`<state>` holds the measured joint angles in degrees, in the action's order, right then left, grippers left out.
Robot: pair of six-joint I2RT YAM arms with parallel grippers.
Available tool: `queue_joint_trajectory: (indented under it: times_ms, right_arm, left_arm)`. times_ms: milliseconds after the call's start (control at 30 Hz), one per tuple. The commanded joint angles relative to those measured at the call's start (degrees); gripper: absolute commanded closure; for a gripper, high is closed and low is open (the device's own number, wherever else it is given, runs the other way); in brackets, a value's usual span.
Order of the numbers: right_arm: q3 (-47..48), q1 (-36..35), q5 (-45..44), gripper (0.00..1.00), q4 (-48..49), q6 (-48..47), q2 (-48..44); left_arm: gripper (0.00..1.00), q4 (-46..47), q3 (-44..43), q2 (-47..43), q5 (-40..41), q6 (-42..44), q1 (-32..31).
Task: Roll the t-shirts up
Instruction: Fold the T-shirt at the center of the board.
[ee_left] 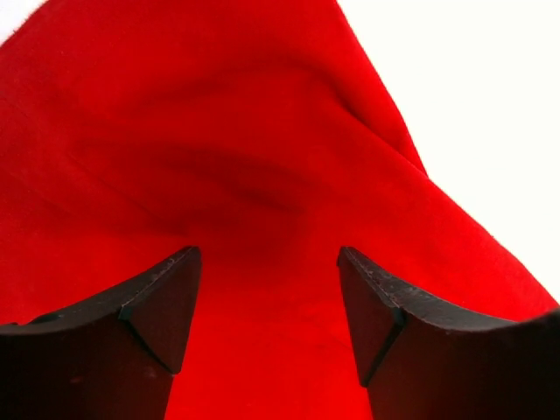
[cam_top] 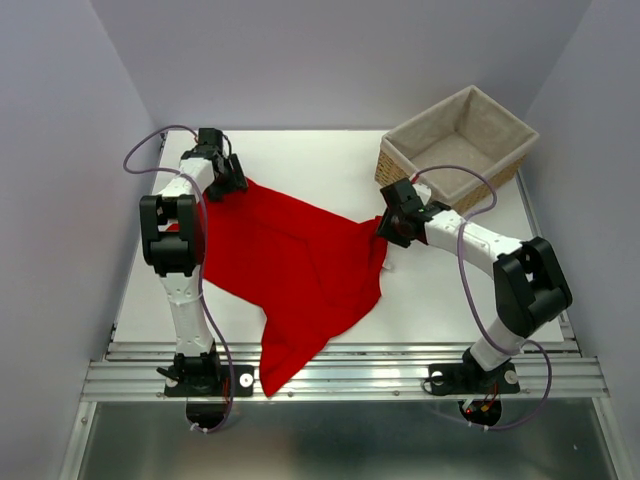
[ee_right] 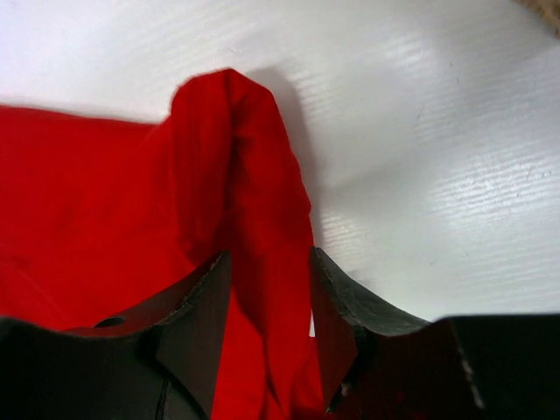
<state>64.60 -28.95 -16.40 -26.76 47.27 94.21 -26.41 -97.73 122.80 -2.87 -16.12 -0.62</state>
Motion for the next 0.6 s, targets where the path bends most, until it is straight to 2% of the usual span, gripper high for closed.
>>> queue_joint_trajectory:
  times_ms: [0,167,267,333,500,533,567]
  right_arm:
    - [-1.93,-0.23,1.37,0.53,2.77,1.07,-0.35]
    - [-1.76,-0.23,2.34,0.51,4.17,0.81,1.58]
    - [-0.97,-0.23,2.08,0.55,4.96,0.55,3.34]
    - [-0.70,-0.23,1.99,0.61,5.14,0.46,4.66]
    - [-0.44,-0.23,1.99,0.72,5.67,0.46,6.51]
    - [-0.53,-0.23,1.73,0.74,5.67,0.55,6.51]
    - [-0.87,-0.23,1.46,0.80,5.76,0.46,6.42]
  left_arm:
    - [0.23,0.13,1.58,-1.78,1.90,-0.40,0.18]
    - [0.21,0.93,2.64,-1.78,1.73,-0.67,0.18]
    - [0.31,0.58,1.85,-0.20,1.91,-0.67,0.18]
    - [0.38,0.40,1.32,0.77,1.91,-0.67,0.18]
    - [0.46,0.13,0.79,2.44,2.26,-0.76,1.94]
    - [0.60,0.13,0.88,2.61,2.26,-0.67,2.12]
    - [0.68,0.13,0.70,2.96,2.08,-0.67,2.20]
